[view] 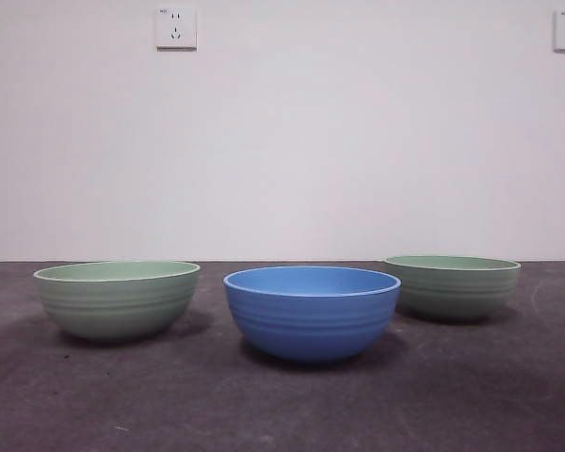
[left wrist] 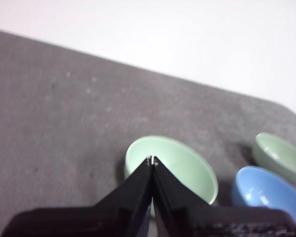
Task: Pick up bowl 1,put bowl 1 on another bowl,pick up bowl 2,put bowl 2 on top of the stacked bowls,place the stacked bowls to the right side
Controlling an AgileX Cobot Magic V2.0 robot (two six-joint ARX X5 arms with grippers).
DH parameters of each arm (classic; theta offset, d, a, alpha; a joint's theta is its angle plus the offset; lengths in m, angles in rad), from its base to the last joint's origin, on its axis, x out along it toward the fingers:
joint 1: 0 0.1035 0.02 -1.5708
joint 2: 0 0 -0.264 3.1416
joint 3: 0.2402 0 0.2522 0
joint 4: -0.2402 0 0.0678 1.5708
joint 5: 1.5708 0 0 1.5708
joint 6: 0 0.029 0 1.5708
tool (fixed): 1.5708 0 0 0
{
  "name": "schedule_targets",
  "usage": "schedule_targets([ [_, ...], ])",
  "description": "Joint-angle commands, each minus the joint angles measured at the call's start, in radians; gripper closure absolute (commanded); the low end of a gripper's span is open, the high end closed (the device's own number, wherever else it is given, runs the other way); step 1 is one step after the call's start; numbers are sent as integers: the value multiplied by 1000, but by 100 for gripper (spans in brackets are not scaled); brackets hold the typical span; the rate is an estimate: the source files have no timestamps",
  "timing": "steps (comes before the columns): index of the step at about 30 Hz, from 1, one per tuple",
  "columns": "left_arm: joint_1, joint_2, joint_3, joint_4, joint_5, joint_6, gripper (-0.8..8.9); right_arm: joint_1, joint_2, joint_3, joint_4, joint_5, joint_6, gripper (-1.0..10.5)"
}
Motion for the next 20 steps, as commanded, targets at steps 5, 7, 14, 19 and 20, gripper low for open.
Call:
schedule_targets([
  [5, 4, 81, 163, -124, 102, 30, 821, 2, 142, 204, -142, -72, -62, 959],
  [7, 4, 117, 213, -174, 156, 62, 821, 2, 198, 283, -218, -125, -114, 959],
  [14, 4, 259, 382, -358, 316, 234, 821, 3, 406, 578, -559, -263, -352, 959],
  [19, 2, 343, 472, -468, 398, 323, 821, 3, 523, 751, -807, -262, -516, 959],
  [20, 2, 362, 489, -496, 419, 343, 821, 3, 545, 781, -852, -262, -542, 958],
])
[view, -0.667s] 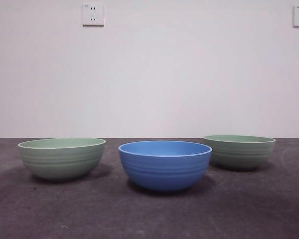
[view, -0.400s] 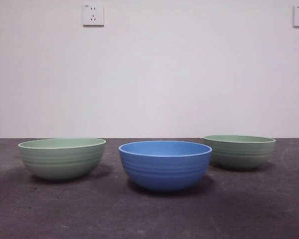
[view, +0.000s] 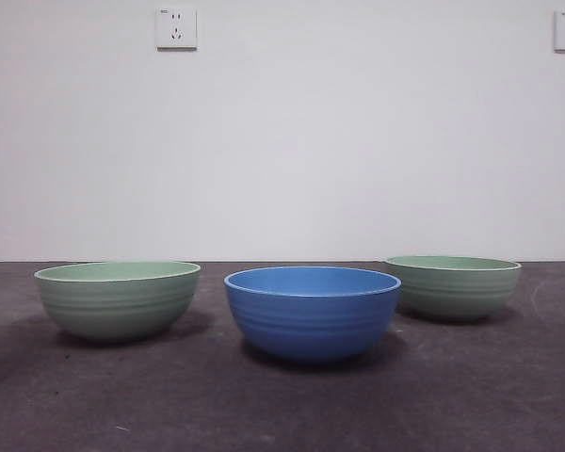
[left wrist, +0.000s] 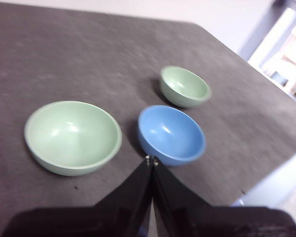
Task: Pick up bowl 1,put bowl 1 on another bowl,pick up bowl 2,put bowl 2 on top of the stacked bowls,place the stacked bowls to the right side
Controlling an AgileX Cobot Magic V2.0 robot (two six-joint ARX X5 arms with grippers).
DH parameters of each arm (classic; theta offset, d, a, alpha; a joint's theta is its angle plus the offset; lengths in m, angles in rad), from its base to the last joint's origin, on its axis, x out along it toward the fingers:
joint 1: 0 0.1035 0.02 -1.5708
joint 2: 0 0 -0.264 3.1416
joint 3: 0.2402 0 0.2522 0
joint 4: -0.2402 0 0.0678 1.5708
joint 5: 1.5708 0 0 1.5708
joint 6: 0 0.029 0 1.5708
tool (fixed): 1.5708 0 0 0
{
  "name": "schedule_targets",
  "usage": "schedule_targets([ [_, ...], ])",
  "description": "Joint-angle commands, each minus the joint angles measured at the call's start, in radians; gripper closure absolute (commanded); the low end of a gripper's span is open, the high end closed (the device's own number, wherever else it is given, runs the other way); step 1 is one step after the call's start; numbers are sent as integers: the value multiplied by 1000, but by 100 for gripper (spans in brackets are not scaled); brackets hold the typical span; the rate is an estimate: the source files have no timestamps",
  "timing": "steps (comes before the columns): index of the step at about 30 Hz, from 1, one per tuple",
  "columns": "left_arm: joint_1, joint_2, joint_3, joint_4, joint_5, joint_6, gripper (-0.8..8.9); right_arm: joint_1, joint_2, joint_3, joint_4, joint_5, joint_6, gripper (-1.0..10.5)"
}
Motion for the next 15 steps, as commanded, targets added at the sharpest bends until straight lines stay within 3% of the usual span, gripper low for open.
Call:
schedule_targets([
  [1, 2, 39, 35, -56, 45, 97, 821, 3, 42, 60, -96, -2, -130, 958],
  [7, 1, 111, 97, -197, 66, 201, 821, 3, 85, 100, -172, -1, -157, 958],
  [14, 1, 130, 111, -219, 57, 205, 810, 3, 89, 100, -171, -1, -152, 928],
  [15, 1, 132, 111, -219, 57, 205, 788, 3, 89, 100, -171, -1, -151, 876],
])
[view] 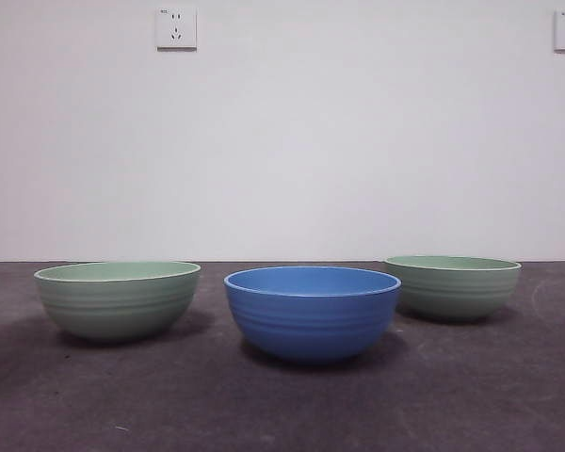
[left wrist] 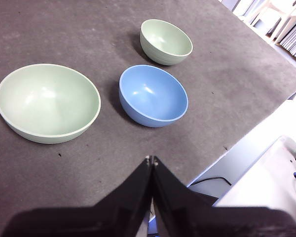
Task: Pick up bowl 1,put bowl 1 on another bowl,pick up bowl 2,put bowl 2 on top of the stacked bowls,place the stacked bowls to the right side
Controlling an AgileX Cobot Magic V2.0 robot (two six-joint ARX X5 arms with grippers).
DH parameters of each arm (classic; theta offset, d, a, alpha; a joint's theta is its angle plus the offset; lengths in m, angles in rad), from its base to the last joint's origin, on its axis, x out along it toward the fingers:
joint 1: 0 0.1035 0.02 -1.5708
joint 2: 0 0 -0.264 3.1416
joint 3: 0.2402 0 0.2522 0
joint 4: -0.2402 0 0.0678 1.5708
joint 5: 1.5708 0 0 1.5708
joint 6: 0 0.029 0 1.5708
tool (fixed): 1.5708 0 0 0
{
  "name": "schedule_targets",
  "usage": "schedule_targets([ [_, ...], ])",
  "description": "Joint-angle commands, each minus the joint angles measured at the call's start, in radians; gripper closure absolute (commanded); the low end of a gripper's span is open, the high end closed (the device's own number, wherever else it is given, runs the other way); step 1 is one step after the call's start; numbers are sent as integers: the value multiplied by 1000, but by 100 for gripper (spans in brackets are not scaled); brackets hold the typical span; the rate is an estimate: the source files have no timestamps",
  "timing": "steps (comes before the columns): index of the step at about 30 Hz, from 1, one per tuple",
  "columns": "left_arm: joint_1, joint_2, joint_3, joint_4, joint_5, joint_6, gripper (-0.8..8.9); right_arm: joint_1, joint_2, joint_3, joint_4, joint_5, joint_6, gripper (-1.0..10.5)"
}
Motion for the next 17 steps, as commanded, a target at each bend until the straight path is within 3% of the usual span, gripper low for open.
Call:
schedule_targets([
  [1, 1, 3, 2, 4, -1, 20, 710, 3, -1, 2, 2, -1, -1, 795],
  [4, 1, 4, 3, 5, -3, 18, 245, 3, 2, 2, 3, -1, 35, 489],
  [5, 1, 4, 3, 5, -3, 11, 163, 3, 5, 2, 3, -1, 46, 395],
  [7, 1, 5, 3, 5, -2, -17, 153, 3, 11, 2, 3, -2, 61, 340],
  [17, 1, 21, 3, 5, -3, -23, 154, 3, 48, 2, 3, 0, 80, 344],
])
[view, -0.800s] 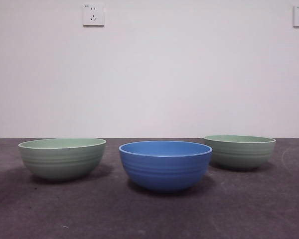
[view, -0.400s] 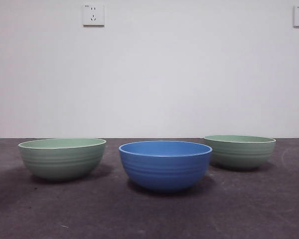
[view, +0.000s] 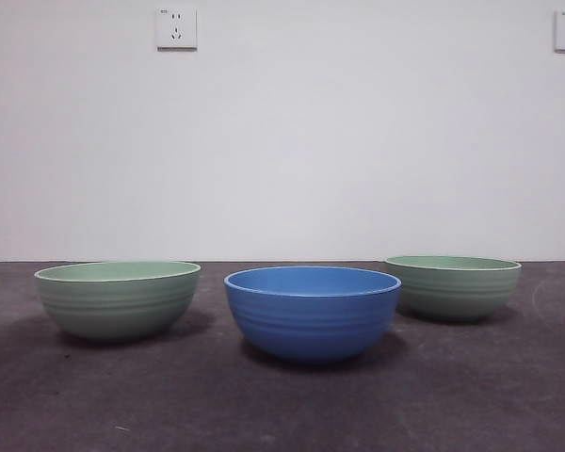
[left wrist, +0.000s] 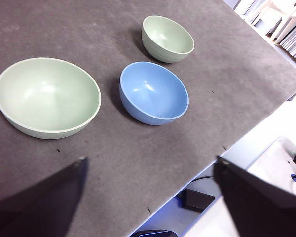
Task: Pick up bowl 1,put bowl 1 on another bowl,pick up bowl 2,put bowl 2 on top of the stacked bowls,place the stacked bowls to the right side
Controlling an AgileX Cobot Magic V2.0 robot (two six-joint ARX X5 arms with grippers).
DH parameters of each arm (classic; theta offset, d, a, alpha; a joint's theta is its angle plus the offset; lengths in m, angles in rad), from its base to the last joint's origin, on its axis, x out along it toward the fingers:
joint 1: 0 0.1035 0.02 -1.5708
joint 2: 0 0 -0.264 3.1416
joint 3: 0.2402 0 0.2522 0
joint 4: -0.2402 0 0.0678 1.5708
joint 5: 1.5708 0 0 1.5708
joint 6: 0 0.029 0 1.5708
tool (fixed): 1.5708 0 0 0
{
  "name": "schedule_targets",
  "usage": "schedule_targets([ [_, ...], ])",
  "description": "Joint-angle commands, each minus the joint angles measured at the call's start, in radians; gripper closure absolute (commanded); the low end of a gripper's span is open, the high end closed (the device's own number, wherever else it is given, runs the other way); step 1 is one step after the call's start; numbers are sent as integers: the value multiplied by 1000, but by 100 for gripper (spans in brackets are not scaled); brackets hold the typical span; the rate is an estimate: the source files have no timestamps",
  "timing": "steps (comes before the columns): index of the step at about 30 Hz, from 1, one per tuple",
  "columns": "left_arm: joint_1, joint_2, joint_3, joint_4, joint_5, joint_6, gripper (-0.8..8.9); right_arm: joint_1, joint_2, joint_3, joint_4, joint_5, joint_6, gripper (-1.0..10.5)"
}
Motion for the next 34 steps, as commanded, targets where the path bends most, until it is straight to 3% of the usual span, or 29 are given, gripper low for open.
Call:
schedule_targets([
  [1, 1, 2, 3, 5, 0, -3, 154, 3, 9, 2, 4, 0, 11, 344],
  [12, 1, 9, 3, 21, -2, -3, 154, 3, 132, 3, 158, 18, 94, 349],
  [21, 1, 10, 3, 27, -1, -3, 154, 11, 435, 90, 259, 222, 98, 352],
  [26, 1, 10, 3, 28, -1, -3, 154, 13, 610, 144, 341, 246, 104, 353],
  [31, 1, 10, 3, 28, 0, -3, 154, 17, 755, 161, 451, 325, 121, 358],
  [34, 1, 10, 3, 28, -1, -3, 154, 16, 830, 161, 516, 330, 130, 435],
])
